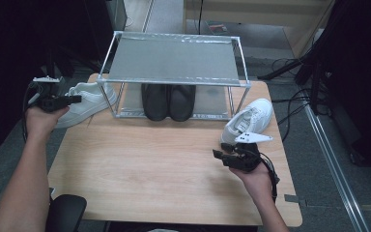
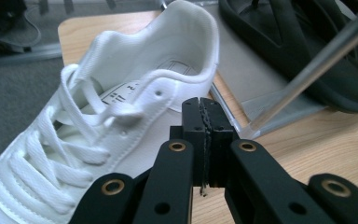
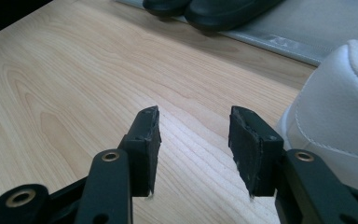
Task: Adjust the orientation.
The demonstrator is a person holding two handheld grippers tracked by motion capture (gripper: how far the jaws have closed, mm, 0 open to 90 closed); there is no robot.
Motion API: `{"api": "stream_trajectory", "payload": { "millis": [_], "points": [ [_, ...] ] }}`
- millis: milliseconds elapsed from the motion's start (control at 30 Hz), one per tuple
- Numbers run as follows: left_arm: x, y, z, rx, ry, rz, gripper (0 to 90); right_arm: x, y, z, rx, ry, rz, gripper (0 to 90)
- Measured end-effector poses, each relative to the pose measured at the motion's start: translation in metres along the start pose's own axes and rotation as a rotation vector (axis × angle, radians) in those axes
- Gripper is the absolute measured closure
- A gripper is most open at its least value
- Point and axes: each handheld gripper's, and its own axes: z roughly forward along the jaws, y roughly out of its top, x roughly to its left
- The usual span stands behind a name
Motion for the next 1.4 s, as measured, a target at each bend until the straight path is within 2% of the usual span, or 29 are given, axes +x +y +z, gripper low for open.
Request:
{"api": "stream_trajectory", "payload": {
  "millis": [67,133,200,267,300,433,567,633,767,867,1067,1167,1267,1367,1400],
  "points": [
    [0.005,0.005,0.000,-0.005,0.011,-0.011,90.0,0.001,0.000,0.001,0.002,0.000,-0.009,54.8],
    [0.010,0.011,0.002,0.007,0.043,-0.010,90.0,0.002,0.000,0.003,0.008,0.001,-0.013,54.9],
    [0.014,0.015,0.004,0.019,0.055,-0.011,90.0,0.004,-0.001,0.004,0.017,0.000,-0.019,54.9],
    [0.019,0.017,0.007,0.007,0.074,-0.006,90.0,0.005,-0.001,0.006,0.021,0.000,-0.028,54.9],
    [0.021,0.018,0.010,0.022,0.096,-0.002,90.0,0.005,-0.001,0.006,0.022,0.001,-0.035,54.9],
    [0.029,0.016,0.019,0.056,0.106,0.002,90.0,0.008,-0.002,0.010,0.031,0.004,-0.047,54.9],
    [0.030,0.014,0.021,0.044,0.095,-0.009,90.0,0.010,-0.002,0.013,0.037,0.005,-0.069,54.9],
    [0.031,0.013,0.022,0.042,0.075,-0.026,90.0,0.010,-0.002,0.014,0.042,0.004,-0.069,54.8],
    [0.027,0.013,0.023,0.054,0.076,-0.017,90.0,0.012,-0.002,0.015,0.038,0.007,-0.074,54.7],
    [0.027,0.014,0.022,0.072,0.049,-0.031,90.0,0.014,-0.002,0.016,0.040,0.010,-0.084,54.7],
    [0.025,0.011,0.018,0.058,0.009,-0.049,90.0,0.014,-0.001,0.018,0.044,0.011,-0.086,54.7],
    [0.024,0.011,0.017,0.055,0.022,-0.046,90.0,0.015,-0.001,0.019,0.047,0.012,-0.088,54.7],
    [0.025,0.012,0.018,0.041,0.060,-0.051,90.0,0.016,0.000,0.020,0.051,0.010,-0.096,54.7],
    [0.026,0.012,0.019,0.039,0.076,-0.034,90.0,0.017,-0.001,0.021,0.057,0.010,-0.106,54.7],
    [0.026,0.015,0.019,0.051,0.085,-0.019,90.0,0.017,-0.001,0.022,0.059,0.010,-0.109,54.7]
  ]
}}
